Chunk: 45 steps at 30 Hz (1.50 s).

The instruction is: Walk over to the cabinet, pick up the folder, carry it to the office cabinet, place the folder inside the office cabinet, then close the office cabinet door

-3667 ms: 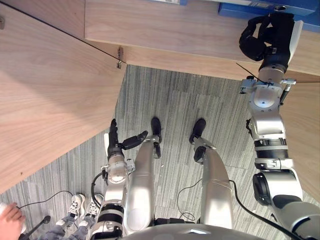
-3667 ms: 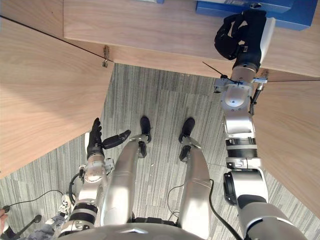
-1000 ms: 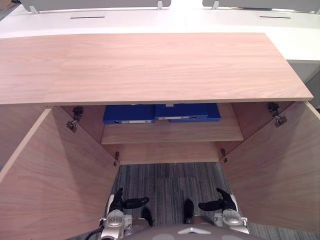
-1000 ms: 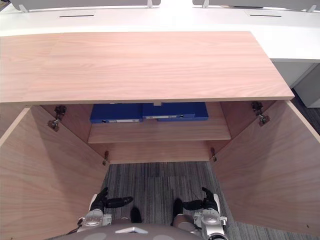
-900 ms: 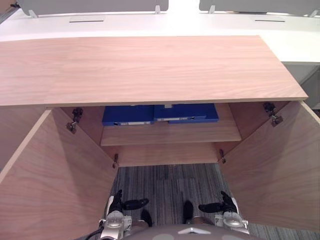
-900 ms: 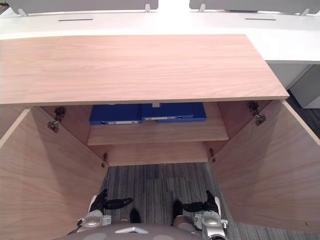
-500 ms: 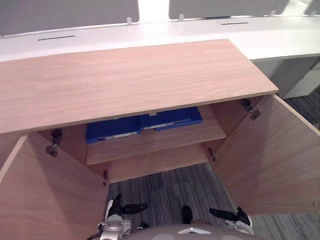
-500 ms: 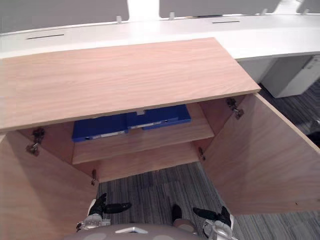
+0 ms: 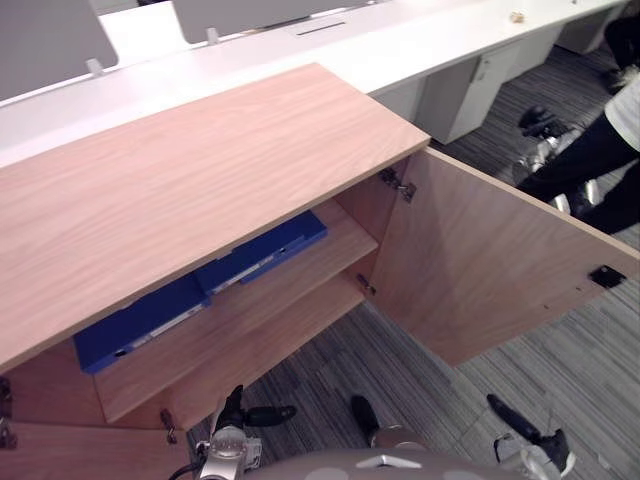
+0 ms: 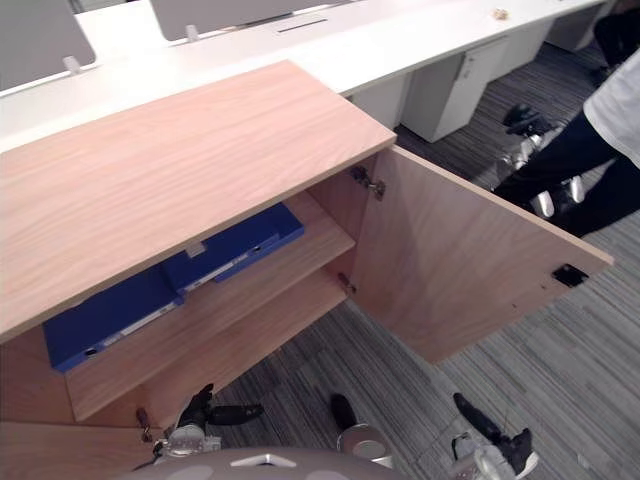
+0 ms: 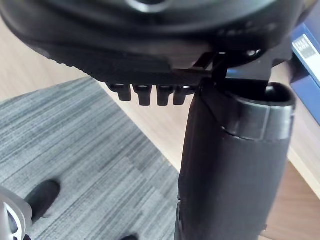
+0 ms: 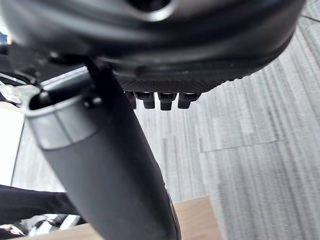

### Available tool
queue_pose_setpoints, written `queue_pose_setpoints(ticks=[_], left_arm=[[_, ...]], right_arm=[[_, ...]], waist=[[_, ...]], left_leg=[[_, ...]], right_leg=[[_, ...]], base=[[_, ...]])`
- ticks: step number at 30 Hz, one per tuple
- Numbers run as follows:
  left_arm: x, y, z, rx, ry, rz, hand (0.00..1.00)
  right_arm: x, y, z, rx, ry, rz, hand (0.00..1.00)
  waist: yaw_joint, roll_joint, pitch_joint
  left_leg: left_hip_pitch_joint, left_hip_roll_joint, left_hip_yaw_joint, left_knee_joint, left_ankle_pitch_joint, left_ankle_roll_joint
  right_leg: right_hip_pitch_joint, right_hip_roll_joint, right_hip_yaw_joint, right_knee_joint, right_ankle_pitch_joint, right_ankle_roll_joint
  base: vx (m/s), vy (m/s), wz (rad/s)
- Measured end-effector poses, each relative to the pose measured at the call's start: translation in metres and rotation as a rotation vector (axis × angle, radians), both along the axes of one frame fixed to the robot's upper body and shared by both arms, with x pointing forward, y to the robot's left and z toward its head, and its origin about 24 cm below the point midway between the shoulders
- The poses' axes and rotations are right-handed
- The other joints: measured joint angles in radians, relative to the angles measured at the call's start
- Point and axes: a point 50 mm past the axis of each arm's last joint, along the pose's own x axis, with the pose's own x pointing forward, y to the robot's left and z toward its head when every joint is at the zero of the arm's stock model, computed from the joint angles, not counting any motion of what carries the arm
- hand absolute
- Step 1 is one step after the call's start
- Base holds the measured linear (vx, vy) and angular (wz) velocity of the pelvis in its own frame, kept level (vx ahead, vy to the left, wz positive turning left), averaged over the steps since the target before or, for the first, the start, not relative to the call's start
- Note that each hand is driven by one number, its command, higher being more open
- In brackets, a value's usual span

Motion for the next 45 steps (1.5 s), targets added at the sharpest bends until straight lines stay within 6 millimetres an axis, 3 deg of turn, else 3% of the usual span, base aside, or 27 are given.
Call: queue_pose_setpoints(ticks=[10,15,18,27,35,40,45], left_arm=[[-0.001,-0.003,0.000,-0.003,0.004,-0.078,1.00],[-0.001,-0.004,0.000,-0.004,0.001,-0.107,1.00],[-0.002,-0.004,-0.001,-0.001,0.008,-0.125,1.00],[-0.004,-0.006,-0.001,-0.004,0.016,-0.140,1.00],[-0.006,-0.012,-0.003,-0.019,0.022,-0.149,1.00],[-0.014,-0.011,-0.006,-0.021,0.057,-0.144,1.00],[-0.014,-0.010,-0.006,-0.005,0.064,-0.170,1.00]], right_arm=[[0.080,-0.060,0.077,-0.328,-0.158,0.179,1.00],[0.114,-0.069,0.111,-0.458,-0.197,0.337,1.00],[0.121,-0.070,0.118,-0.495,-0.193,0.392,1.00],[0.126,-0.075,0.128,-0.544,-0.172,0.442,1.00],[0.123,-0.074,0.131,-0.567,-0.181,0.452,1.00],[0.108,-0.056,0.129,-0.576,-0.224,0.467,1.00],[0.082,-0.020,0.113,-0.512,-0.250,0.523,1.00]], waist=[[-0.017,0.048,0.028],[-0.015,0.051,0.042],[-0.011,0.053,0.043],[-0.019,0.078,0.034],[-0.024,0.076,0.036],[-0.030,0.077,0.033],[-0.034,0.060,0.017]], left_leg=[[-0.006,0.011,-0.010,0.002,-0.003,-0.006],[-0.008,0.018,-0.026,0.002,-0.003,-0.005],[-0.016,0.025,-0.048,0.003,-0.003,-0.005],[-0.034,0.027,-0.103,-0.018,0.014,-0.001],[-0.044,0.008,-0.147,-0.023,0.035,0.008],[-0.044,0.013,-0.152,-0.022,0.037,0.006],[-0.033,0.025,-0.152,-0.023,0.036,0.006]], right_leg=[[-0.010,0.017,0.029,-0.029,0.012,-0.010],[-0.010,0.022,0.020,-0.030,0.009,-0.013],[-0.010,0.024,-0.002,-0.030,0.008,-0.015],[-0.008,0.019,-0.079,-0.025,0.011,-0.018],[-0.008,-0.011,-0.118,-0.031,0.005,-0.019],[-0.008,-0.008,-0.129,-0.031,0.004,-0.020],[-0.008,0.012,-0.109,-0.031,0.012,-0.026]], base=[[0.04,-0.016,-0.11],[0.04,-0.009,0.02],[0.05,-0.004,0.19],[0.03,0.007,0.16],[-0.08,-0.003,0.14],[-0.01,-0.001,0.01],[0.03,-0.008,-0.15]])
